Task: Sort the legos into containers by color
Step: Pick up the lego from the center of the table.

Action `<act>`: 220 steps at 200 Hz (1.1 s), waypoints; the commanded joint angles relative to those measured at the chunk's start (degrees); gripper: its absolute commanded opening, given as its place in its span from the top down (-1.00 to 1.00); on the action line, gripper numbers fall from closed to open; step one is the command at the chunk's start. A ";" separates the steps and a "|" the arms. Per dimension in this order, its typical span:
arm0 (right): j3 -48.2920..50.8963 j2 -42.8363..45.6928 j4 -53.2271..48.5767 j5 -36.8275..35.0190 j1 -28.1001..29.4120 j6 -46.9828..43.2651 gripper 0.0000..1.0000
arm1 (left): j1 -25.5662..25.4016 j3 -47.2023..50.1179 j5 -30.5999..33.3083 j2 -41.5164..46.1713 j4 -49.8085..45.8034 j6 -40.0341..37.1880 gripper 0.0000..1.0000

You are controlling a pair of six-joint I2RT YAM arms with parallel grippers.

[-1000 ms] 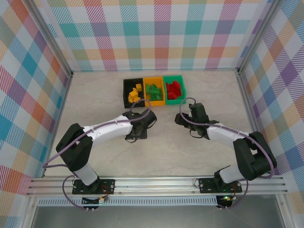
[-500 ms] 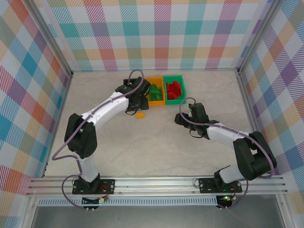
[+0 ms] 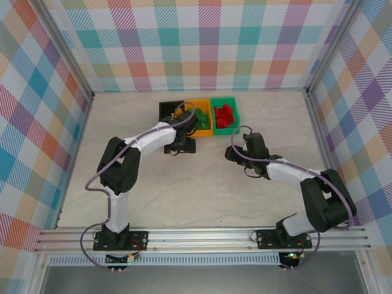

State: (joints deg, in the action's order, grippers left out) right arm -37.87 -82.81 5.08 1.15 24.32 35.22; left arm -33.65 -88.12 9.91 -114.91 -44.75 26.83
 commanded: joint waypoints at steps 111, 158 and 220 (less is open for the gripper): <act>-2.04 -1.12 -0.07 1.01 -0.28 0.39 -0.30 | 3.70 -4.78 -3.30 -9.65 2.94 -1.08 -0.25; -2.39 -1.88 -0.07 1.20 -0.20 0.41 -0.30 | 3.68 -4.11 -4.94 -8.52 3.50 -1.52 0.26; -2.65 -2.67 0.06 1.71 -0.28 0.64 -0.29 | 2.36 -1.86 -4.86 2.74 2.97 -1.08 0.27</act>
State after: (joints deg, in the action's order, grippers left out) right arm -39.03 -84.88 5.02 1.72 24.32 35.22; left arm -30.79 -90.11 5.56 -119.70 -41.82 25.85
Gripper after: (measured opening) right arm 0.648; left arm 0.445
